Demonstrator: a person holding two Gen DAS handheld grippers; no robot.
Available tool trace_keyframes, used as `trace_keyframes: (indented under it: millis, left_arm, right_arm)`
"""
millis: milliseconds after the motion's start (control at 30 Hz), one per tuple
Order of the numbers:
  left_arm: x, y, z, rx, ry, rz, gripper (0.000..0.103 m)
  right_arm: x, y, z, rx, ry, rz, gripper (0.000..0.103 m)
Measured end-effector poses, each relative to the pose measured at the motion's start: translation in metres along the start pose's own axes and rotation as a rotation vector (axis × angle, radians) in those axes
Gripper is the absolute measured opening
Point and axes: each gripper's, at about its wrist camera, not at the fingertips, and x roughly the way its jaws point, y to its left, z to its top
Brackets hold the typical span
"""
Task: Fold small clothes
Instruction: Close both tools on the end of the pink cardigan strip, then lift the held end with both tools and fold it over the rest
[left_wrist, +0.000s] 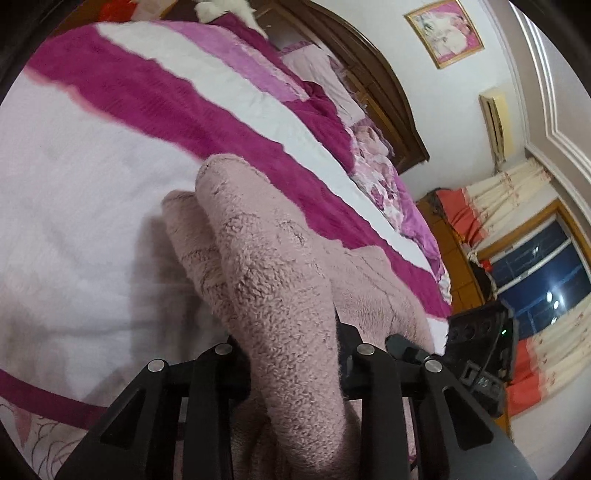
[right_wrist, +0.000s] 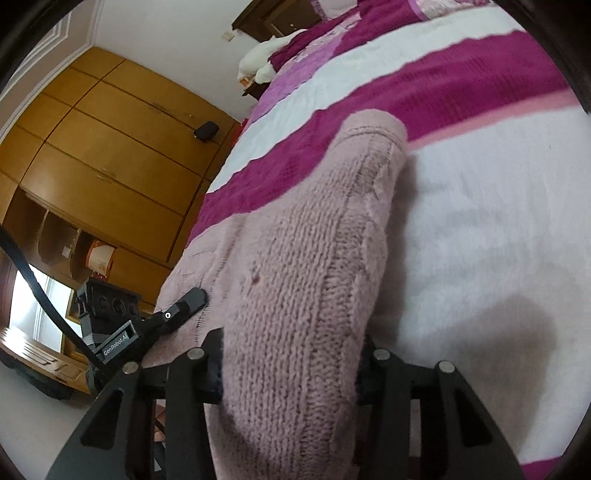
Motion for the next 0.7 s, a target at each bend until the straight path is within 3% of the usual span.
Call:
trace_keyframes:
  millis: [267,700]
  left_arm:
    - [0.006,-0.036,-0.004,0.049,0.026,-0.013,0.004]
    - [0.037,-0.133,-0.048,0.212,0.116,-0.020,0.004]
  right_arm:
    - [-0.031,0.013,0.001,-0.050,0.001,0.003,0.048]
    - [-0.128,-0.036,-0.016,0.029,-0.046,0.006,0.048]
